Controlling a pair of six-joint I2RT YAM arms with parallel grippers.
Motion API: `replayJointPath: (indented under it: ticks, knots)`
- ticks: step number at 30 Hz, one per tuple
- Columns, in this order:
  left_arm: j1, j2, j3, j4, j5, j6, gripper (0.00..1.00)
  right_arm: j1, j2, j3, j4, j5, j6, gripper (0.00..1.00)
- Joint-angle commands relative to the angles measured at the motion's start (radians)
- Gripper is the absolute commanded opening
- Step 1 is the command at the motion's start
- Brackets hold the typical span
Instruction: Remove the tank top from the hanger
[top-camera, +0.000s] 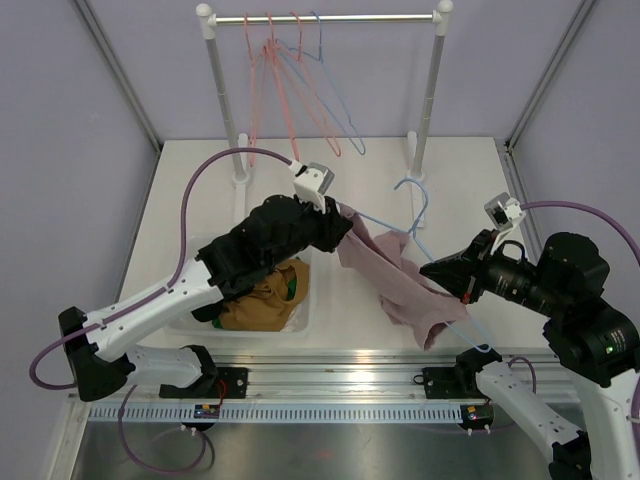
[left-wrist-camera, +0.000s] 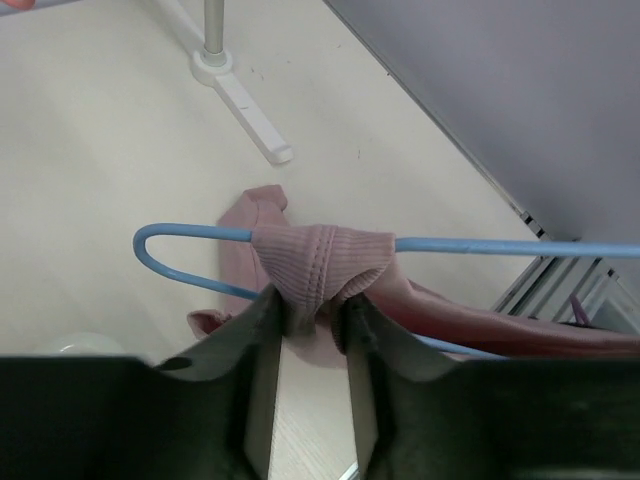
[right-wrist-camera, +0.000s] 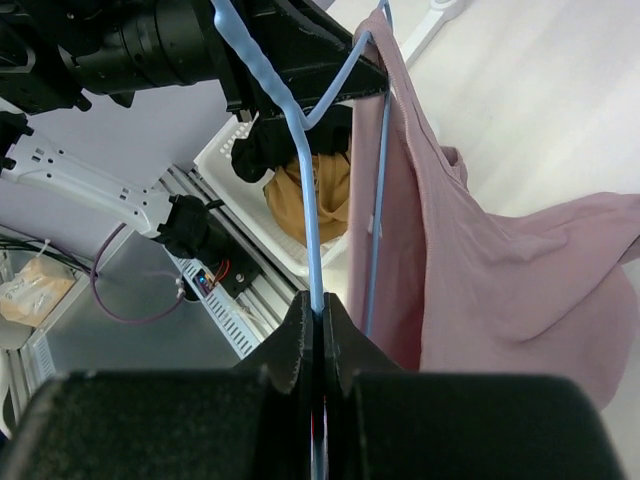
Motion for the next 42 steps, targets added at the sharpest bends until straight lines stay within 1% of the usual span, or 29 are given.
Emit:
replayJointPath:
  ticks: [1, 2, 3, 4, 5, 8, 11, 12, 15, 19, 22, 23, 24, 25, 26, 27, 28, 29, 30, 31, 32, 33, 34, 35, 37, 38, 40, 41, 42]
  knots:
    - [-0.002, 0.001, 0.074, 0.036, -0.071, 0.018, 0.19, 0.000, -0.003, 0.020, 0.026, 0.012, -0.014, 0.00]
    - [-0.002, 0.001, 0.075, 0.032, -0.074, 0.016, 0.13, 0.002, -0.004, 0.015, 0.022, 0.032, -0.018, 0.00]
    - [-0.002, -0.002, 0.070, 0.030, -0.078, 0.016, 0.10, 0.000, -0.001, 0.012, 0.016, 0.063, -0.022, 0.00]
    - [-0.002, -0.004, 0.070, 0.029, -0.082, 0.018, 0.02, 0.002, 0.000, 0.008, 0.014, 0.074, -0.025, 0.00]
    - [-0.002, -0.005, 0.068, 0.021, -0.091, 0.018, 0.00, 0.000, 0.002, -0.005, 0.016, 0.077, -0.028, 0.00]
    - [-0.002, -0.011, 0.068, -0.012, -0.167, 0.009, 0.00, 0.000, -0.003, -0.017, 0.000, 0.061, -0.051, 0.00]
    - [-0.002, -0.033, 0.058, -0.062, -0.311, -0.022, 0.00, 0.000, -0.027, -0.025, -0.026, 0.038, -0.087, 0.00]
    - [-0.001, -0.047, 0.050, -0.072, -0.391, -0.042, 0.00, 0.000, -0.038, -0.029, -0.030, 0.025, -0.094, 0.00]
    - [0.014, -0.073, 0.022, -0.109, -0.497, -0.099, 0.00, 0.002, -0.084, -0.041, -0.061, -0.003, -0.120, 0.00]
    - [0.064, -0.102, -0.017, -0.141, -0.479, -0.168, 0.00, 0.002, -0.148, -0.034, -0.106, -0.017, -0.165, 0.00]
    - [0.077, -0.110, -0.056, -0.108, -0.406, -0.179, 0.00, 0.000, -0.207, -0.060, -0.061, -0.020, -0.144, 0.00]
    - [0.077, -0.116, -0.068, -0.082, -0.366, -0.168, 0.00, 0.000, -0.224, -0.095, 0.009, -0.023, -0.130, 0.00]
    - [0.076, -0.117, -0.095, -0.038, -0.286, -0.163, 0.00, 0.000, -0.262, -0.121, 0.057, -0.037, -0.089, 0.00]
    - [0.076, -0.116, -0.105, -0.017, -0.245, -0.169, 0.00, 0.000, -0.285, -0.183, 0.110, -0.043, -0.070, 0.00]
    - [0.076, -0.110, -0.116, -0.002, -0.199, -0.174, 0.00, 0.000, -0.308, -0.218, 0.232, -0.044, -0.047, 0.00]
    - [0.073, -0.110, -0.135, 0.021, -0.099, -0.177, 0.00, 0.000, -0.357, -0.250, 0.294, -0.017, -0.025, 0.00]
    - [0.065, -0.110, -0.151, 0.073, -0.053, -0.179, 0.00, 0.000, -0.381, -0.305, 0.346, 0.007, -0.001, 0.00]
    - [0.055, -0.111, -0.163, 0.099, -0.014, -0.182, 0.00, 0.002, -0.406, -0.333, 0.450, 0.038, 0.004, 0.00]
    - [0.026, -0.113, -0.174, 0.125, 0.048, -0.179, 0.00, 0.000, -0.453, -0.362, 0.507, 0.133, 0.033, 0.00]
    - [0.010, -0.113, -0.192, 0.168, 0.075, -0.176, 0.00, 0.000, -0.478, -0.432, 0.569, 0.184, 0.053, 0.00]
    - [-0.008, -0.110, -0.197, 0.182, 0.116, -0.171, 0.00, 0.000, -0.503, -0.475, 0.712, 0.221, 0.064, 0.00]
    - [-0.039, -0.104, -0.199, 0.193, 0.142, -0.168, 0.00, 0.002, -0.545, -0.520, 0.797, 0.282, 0.093, 0.00]
    - [-0.053, -0.100, -0.206, 0.220, 0.156, -0.166, 0.00, 0.002, -0.567, -0.620, 0.889, 0.313, 0.113, 0.00]
    - [-0.064, -0.097, -0.212, 0.233, 0.203, -0.165, 0.00, 0.000, -0.584, -0.671, 1.089, 0.343, 0.133, 0.00]
    - [-0.087, -0.084, -0.243, 0.286, 0.285, -0.168, 0.00, 0.000, -0.615, -0.811, 1.274, 0.448, 0.174, 0.00]
    - [-0.091, -0.076, -0.254, 0.303, 0.318, -0.171, 0.00, 0.000, -0.615, -0.845, 1.416, 0.487, 0.176, 0.00]
    - [-0.099, -0.055, -0.269, 0.309, 0.377, -0.168, 0.00, 0.000, -0.583, -0.882, 1.488, 0.569, 0.138, 0.00]
    - [-0.104, -0.047, -0.272, 0.290, 0.344, -0.162, 0.00, 0.000, -0.551, -0.876, 1.472, 0.592, 0.122, 0.00]
    - [-0.105, -0.041, -0.272, 0.224, 0.299, -0.163, 0.00, 0.000, -0.535, -0.832, 1.427, 0.603, 0.093, 0.00]
